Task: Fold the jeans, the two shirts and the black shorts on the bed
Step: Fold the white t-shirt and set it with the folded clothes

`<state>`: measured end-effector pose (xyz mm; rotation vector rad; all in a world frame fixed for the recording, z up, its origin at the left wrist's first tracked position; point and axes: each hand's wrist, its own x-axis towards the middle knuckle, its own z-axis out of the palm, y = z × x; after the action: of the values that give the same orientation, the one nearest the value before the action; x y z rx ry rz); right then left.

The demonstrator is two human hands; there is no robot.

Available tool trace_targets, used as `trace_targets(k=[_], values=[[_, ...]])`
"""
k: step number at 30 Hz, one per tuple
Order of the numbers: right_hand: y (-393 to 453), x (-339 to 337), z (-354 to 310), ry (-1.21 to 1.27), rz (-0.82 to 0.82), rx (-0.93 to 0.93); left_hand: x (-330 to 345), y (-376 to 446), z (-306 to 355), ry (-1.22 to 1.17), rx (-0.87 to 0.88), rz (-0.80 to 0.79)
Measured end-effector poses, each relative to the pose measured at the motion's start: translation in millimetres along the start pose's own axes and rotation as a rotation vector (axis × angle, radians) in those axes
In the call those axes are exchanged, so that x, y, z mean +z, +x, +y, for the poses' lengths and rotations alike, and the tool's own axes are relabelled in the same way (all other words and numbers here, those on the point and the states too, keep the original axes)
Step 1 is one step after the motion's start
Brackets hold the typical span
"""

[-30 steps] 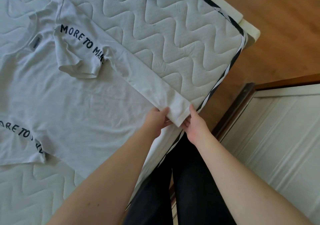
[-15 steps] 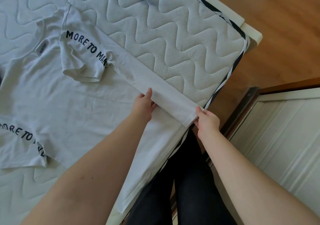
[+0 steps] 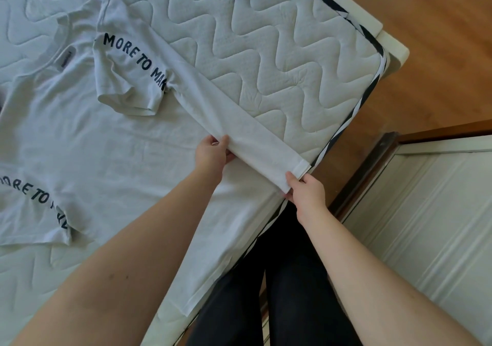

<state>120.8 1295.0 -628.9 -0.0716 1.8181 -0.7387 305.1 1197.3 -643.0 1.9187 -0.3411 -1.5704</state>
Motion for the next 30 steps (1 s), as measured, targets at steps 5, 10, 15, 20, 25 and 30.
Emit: trace_targets(k=[5, 10, 15, 20, 25, 30], values=[[-1.3, 6.3, 3.7, 0.004, 0.01, 0.027, -8.9, 3.1, -1.4, 0.119, -0.045, 0.01], [0.9, 11.3, 12.1, -0.203, 0.021, -0.009, -11.0, 11.3, 7.4, 0.264, -0.017, 0.028], [2.9, 2.9, 12.2, -0.467, 0.094, -0.021, -13.4, 30.3, 27.4, 0.21, 0.059, 0.179], [2.8, -2.4, 12.7, -0.519, 0.082, -0.07, -21.3, 33.2, 30.6, 0.226, 0.059, 0.172], [0.9, -7.4, 9.9, -0.553, 0.052, -0.083, -32.1, 25.2, 23.5, 0.224, 0.068, 0.176], [0.0, -9.6, 6.8, -0.666, 0.011, -0.047, -31.2, 27.0, 26.5, 0.233, 0.095, 0.2]])
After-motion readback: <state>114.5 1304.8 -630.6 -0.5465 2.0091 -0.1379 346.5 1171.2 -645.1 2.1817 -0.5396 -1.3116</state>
